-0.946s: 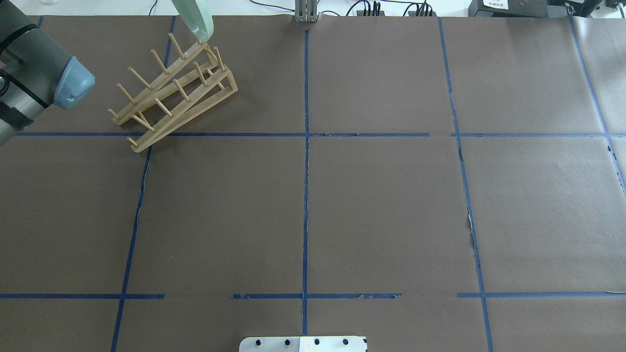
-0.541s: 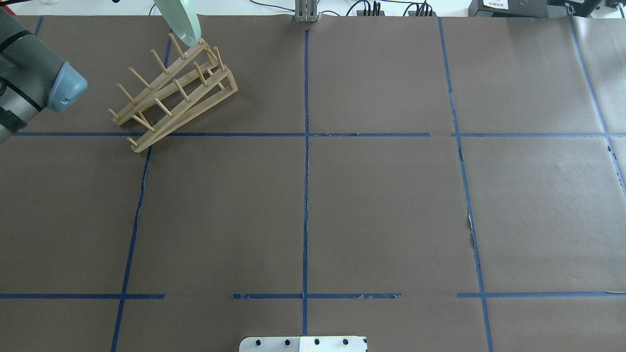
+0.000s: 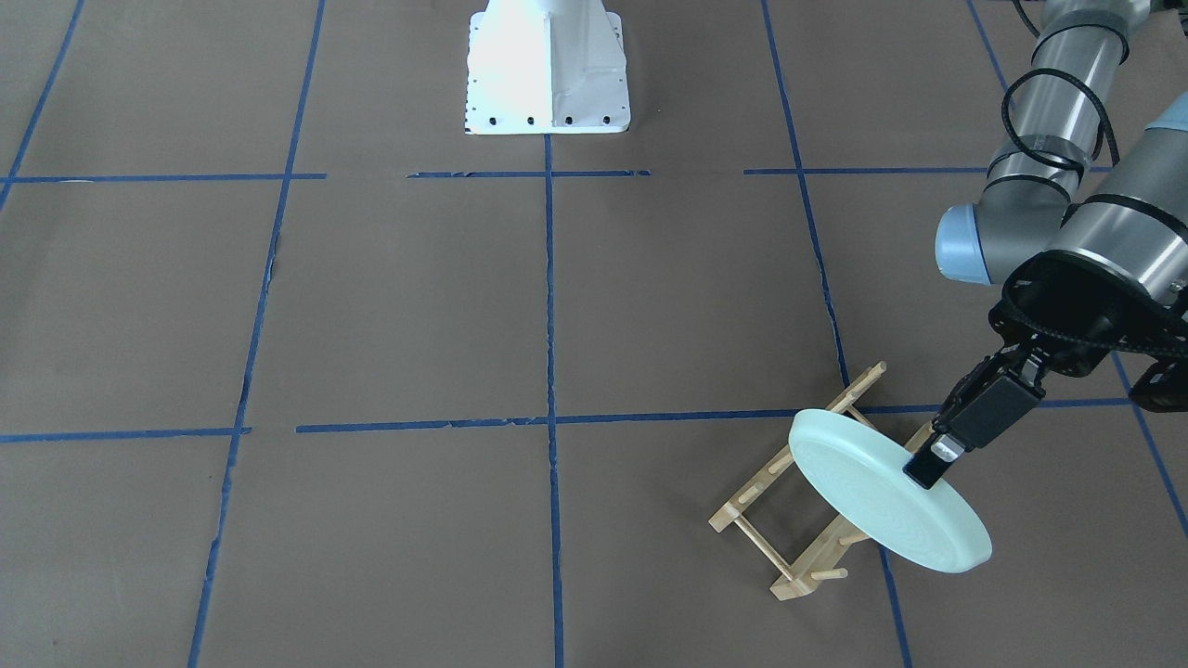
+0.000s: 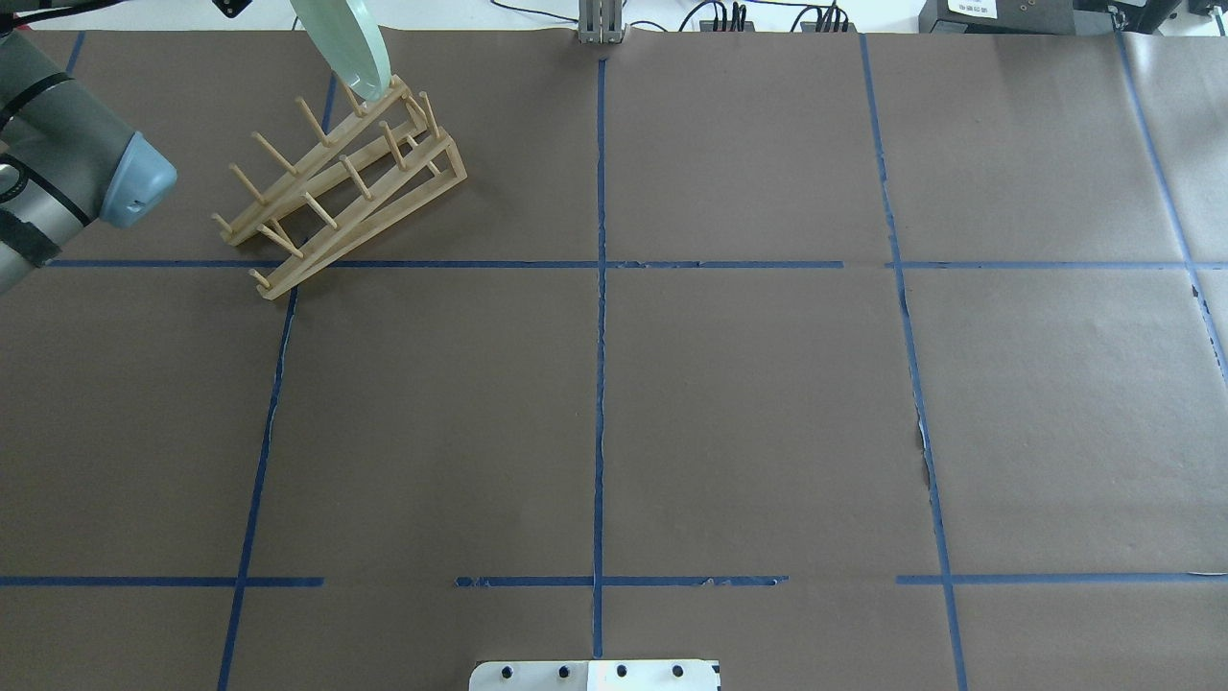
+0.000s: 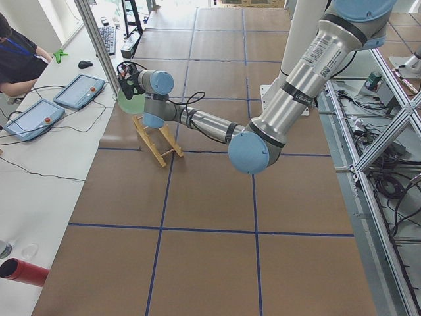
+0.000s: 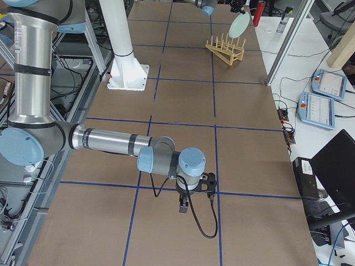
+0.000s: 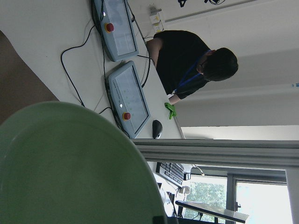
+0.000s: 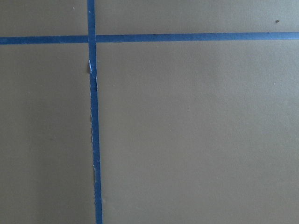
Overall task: Place plate on rack
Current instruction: 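Carry the upright plate with the left gripper above the wooden rack, then lower the plate into the rack slot with the left gripper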
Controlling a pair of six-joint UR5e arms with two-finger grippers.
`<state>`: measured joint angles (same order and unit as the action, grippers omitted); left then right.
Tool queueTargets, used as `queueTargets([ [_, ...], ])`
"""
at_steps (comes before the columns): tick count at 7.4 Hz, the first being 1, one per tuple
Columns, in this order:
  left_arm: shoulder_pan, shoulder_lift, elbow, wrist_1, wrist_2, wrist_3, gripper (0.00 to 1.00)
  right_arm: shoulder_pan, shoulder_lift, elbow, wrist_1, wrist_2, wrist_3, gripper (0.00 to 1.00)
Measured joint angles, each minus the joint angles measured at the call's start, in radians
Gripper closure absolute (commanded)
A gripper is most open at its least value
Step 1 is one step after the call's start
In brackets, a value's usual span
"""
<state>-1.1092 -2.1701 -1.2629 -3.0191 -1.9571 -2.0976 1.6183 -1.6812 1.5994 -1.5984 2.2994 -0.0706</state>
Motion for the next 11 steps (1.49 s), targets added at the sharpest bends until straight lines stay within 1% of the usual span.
queueTargets([
  [4,0.015,-0.022,0.033,0.001,0.024,0.0,1.0,0.0,0.0,0.0,-0.001,0.0,0.0,0.0],
  [7,0.052,-0.023,0.044,0.0,0.07,0.0,1.0,-0.001,0.0,0.0,0.0,0.0,0.0,0.0],
  [11,0.1,-0.02,0.089,0.0,0.092,0.007,1.0,-0.001,0.0,0.0,0.0,0.0,0.0,0.0],
])
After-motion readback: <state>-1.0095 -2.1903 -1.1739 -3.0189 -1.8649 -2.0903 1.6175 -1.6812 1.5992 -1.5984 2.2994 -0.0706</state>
